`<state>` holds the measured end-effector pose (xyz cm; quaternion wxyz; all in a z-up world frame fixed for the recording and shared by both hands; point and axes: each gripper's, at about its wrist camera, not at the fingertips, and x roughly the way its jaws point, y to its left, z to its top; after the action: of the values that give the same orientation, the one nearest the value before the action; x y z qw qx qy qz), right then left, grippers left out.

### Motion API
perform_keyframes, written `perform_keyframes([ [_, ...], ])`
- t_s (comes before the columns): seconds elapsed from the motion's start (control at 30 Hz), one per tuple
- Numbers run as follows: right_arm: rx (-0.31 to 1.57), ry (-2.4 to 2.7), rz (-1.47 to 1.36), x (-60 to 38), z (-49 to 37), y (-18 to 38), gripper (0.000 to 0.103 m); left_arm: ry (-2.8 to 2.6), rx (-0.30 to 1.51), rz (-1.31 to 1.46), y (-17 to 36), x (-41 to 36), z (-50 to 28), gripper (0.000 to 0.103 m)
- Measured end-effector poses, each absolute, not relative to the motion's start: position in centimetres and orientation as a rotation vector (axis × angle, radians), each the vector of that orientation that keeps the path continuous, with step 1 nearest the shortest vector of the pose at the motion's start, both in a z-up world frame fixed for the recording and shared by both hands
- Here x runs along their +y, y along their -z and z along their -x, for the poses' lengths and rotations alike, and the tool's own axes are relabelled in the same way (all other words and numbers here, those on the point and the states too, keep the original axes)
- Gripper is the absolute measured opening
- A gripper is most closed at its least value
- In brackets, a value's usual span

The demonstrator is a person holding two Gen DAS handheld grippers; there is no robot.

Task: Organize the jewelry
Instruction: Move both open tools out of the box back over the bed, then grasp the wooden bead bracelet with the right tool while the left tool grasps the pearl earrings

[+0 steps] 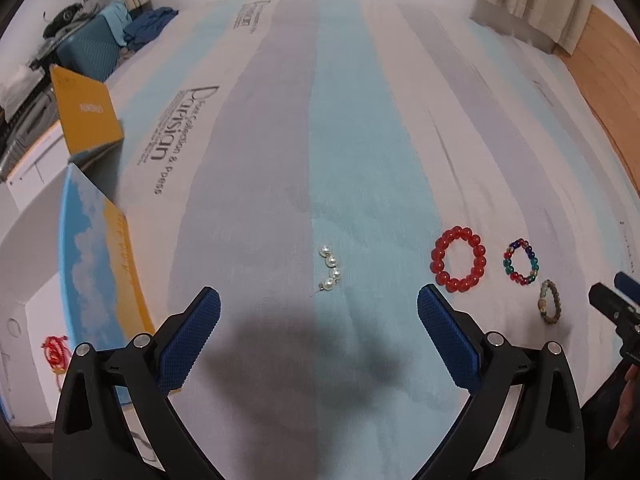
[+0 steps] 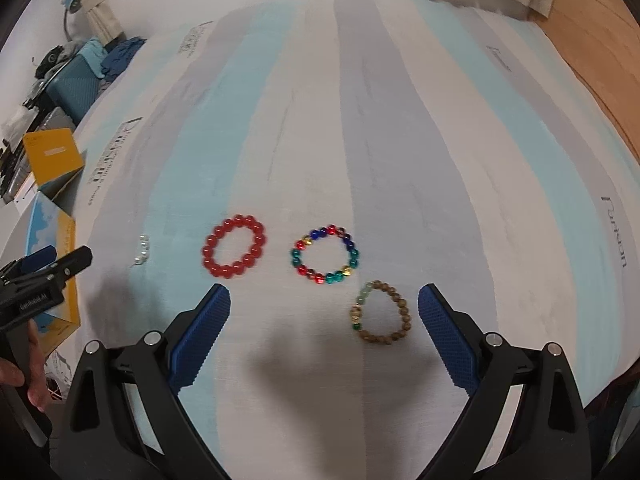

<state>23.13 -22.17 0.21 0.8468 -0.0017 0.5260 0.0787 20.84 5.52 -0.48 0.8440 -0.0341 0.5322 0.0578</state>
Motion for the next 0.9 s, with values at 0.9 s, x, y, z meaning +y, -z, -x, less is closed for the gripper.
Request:
perform_keyframes([
  [0.9, 1.253, -0.073, -0.056, -28.2, -26.2, 10.3, 0.089, -0.087, 1.253, 0.107, 8.4, 5.7, -26.0, 0.075],
])
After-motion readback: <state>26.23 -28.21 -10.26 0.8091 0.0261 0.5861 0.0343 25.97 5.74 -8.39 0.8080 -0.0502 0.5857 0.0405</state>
